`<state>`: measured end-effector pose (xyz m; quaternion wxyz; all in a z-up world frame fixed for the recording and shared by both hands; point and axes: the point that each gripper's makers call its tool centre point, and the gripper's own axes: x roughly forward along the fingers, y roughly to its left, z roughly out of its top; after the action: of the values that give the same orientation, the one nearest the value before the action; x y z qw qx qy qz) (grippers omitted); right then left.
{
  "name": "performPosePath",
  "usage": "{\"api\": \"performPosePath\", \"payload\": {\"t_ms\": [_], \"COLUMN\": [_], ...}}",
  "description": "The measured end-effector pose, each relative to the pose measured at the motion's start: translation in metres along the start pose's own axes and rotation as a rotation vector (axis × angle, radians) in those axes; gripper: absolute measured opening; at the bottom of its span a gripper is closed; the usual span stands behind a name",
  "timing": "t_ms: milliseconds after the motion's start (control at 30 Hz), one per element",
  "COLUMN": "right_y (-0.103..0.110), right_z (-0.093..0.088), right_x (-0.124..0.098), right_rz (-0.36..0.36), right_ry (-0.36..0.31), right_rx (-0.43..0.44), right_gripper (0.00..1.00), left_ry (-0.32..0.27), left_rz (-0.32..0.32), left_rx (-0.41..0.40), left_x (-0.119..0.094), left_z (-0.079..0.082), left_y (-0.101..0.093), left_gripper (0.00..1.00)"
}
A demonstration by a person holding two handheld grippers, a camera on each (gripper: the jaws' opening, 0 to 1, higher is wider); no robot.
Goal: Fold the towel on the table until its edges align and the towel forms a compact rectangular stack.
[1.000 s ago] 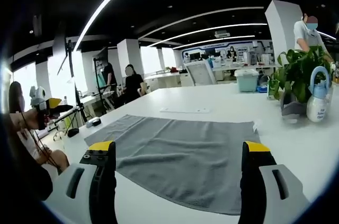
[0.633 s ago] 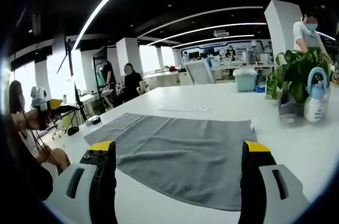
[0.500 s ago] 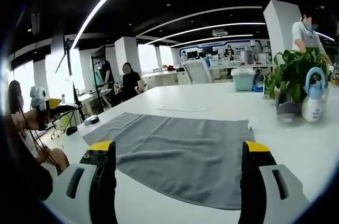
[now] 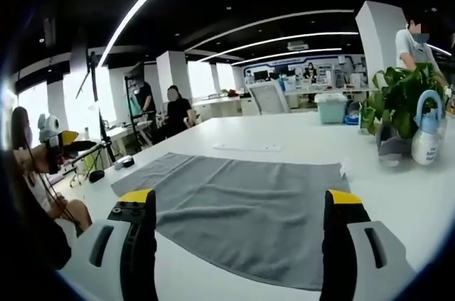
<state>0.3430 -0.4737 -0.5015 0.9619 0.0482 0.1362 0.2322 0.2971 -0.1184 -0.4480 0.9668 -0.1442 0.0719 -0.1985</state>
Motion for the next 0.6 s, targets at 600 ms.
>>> {"api": "performPosePath", "payload": {"t_ms": [600], "right_y": [-0.017], "right_z": [0.007], "right_x": [-0.002], "right_rz": [-0.096], "right_ry": [0.104], "right_rx": [-0.102], "right_gripper": [0.98], "left_ry": [-0.009], "left_rz": [-0.041], "left_rx": [-0.005], "left_x": [-0.006], "left_z": [-0.001], "left_y": [0.013], "left_gripper": [0.99]}}
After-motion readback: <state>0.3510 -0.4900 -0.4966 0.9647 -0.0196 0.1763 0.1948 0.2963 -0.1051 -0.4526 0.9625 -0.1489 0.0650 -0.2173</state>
